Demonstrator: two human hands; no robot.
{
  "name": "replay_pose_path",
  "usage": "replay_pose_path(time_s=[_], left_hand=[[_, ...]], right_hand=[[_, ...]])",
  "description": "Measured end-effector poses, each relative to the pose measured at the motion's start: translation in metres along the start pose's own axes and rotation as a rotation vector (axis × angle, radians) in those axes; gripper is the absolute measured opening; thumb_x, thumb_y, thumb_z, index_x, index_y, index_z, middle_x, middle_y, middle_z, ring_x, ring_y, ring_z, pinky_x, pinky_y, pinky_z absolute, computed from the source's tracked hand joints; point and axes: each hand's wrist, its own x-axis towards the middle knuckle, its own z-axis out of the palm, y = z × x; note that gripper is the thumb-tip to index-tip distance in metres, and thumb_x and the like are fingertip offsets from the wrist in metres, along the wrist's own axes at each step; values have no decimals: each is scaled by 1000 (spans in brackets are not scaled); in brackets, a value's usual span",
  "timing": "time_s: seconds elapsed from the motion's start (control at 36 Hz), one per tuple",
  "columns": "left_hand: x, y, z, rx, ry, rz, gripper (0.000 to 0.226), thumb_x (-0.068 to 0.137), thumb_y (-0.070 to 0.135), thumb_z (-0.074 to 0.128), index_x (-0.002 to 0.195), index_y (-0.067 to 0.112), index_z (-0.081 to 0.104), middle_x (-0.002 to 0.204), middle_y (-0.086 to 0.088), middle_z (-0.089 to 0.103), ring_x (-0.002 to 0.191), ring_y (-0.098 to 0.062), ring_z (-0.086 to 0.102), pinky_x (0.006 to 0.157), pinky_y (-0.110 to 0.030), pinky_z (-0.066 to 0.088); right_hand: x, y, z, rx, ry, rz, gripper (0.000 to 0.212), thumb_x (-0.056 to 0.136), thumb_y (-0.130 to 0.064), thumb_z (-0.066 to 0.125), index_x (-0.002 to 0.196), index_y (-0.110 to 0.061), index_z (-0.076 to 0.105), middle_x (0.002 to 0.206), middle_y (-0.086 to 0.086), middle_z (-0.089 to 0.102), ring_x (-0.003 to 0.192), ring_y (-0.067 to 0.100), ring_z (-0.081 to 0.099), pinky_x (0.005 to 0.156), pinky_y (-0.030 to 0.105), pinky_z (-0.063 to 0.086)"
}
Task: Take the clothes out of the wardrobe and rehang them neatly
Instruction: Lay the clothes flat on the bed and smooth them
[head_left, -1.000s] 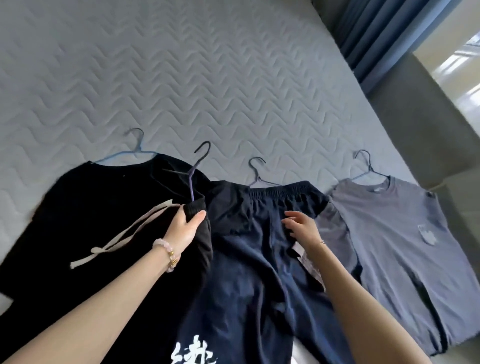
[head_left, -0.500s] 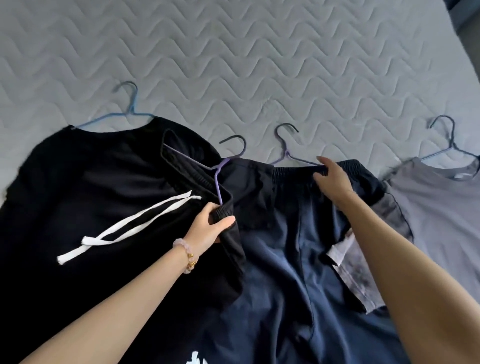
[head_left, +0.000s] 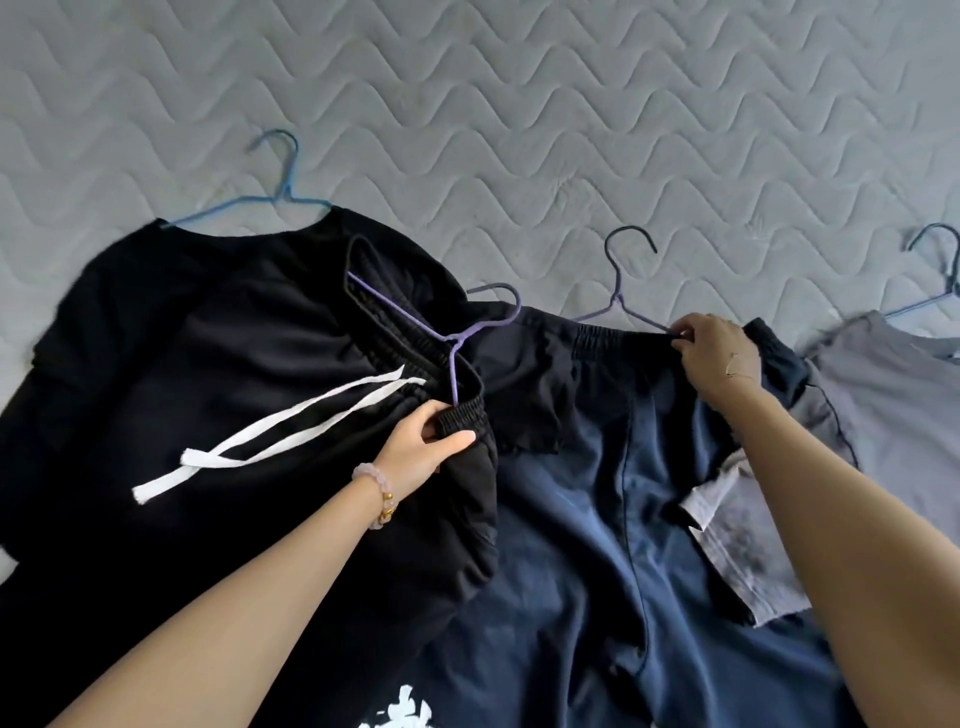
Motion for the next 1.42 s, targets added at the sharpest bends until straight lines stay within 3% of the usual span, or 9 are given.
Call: replay_pose_path(time_s=[0.11, 0.19, 0.39, 0.5, 0.64, 0.81, 0.94, 1.14, 1.42], left_hand=[[-9, 4, 0, 21, 30, 6, 14, 85, 16, 65, 94, 24, 58, 93, 5, 68, 88, -7, 62, 72, -13, 47], [-24, 7, -3, 50, 60, -2, 12, 86, 17, 64, 96, 18, 59, 92, 4, 66, 87, -6, 61, 70, -9, 45], [-79, 25, -34, 95, 168, 34, 5, 89, 16, 59, 88, 20, 59, 84, 5, 63, 81, -8, 58, 71, -16, 41], [-129, 50, -77, 66, 250, 69, 21, 90, 18, 58, 110, 19, 61, 107, 5, 64, 104, -12, 58, 94, -24, 42], [-208, 81, -136, 129, 383, 161, 5, 90, 24, 59, 88, 21, 63, 88, 2, 67, 87, -13, 63, 73, -20, 45], [-303, 96, -200, 272, 448, 281, 30, 85, 41, 62, 99, 14, 65, 97, -5, 71, 94, -21, 65, 90, -40, 50], [-376, 101, -223, 203, 534, 442, 16, 89, 24, 61, 98, 12, 62, 93, -5, 66, 93, -21, 61, 82, -29, 42], [-474, 112, -261, 212, 511, 625, 24, 91, 24, 59, 104, 4, 63, 93, -7, 67, 88, -21, 62, 76, -27, 46], [-605, 131, -313, 393, 585, 789, 6, 90, 29, 59, 84, 30, 59, 80, 15, 62, 75, -1, 57, 60, -13, 37]], right_hand=[[-12, -2, -21, 27, -15, -1, 23, 86, -17, 61, 108, -12, 68, 110, 18, 68, 107, 38, 58, 89, 41, 44], [-29, -2, -34, 45, -43, -7, 22, 86, -19, 62, 104, -9, 71, 106, 17, 70, 104, 37, 60, 87, 39, 45], [-79, -12, -79, 24, -73, -86, 19, 86, -23, 62, 98, -12, 72, 106, 11, 70, 103, 33, 60, 85, 38, 47], [-116, -32, -117, 29, -65, -112, 16, 86, -25, 62, 93, -16, 72, 103, 9, 70, 100, 32, 61, 81, 36, 45], [-182, -47, -161, 72, -29, -87, 13, 87, -28, 59, 92, -22, 69, 98, 7, 71, 95, 31, 62, 71, 33, 41], [-258, -65, -232, 140, 149, -6, 15, 87, -32, 58, 73, -38, 58, 101, 12, 69, 95, 34, 62, 81, 40, 49], [-318, -110, -298, 124, 348, -45, 18, 90, -31, 54, 97, -22, 68, 110, 12, 67, 100, 35, 60, 82, 39, 46], [-422, -164, -373, 316, 566, -29, 22, 89, -31, 54, 101, -23, 69, 113, 14, 65, 107, 38, 57, 90, 41, 45], [-533, -229, -441, 608, 697, -194, 24, 85, -32, 59, 101, -20, 71, 107, 7, 69, 106, 29, 59, 92, 37, 46]])
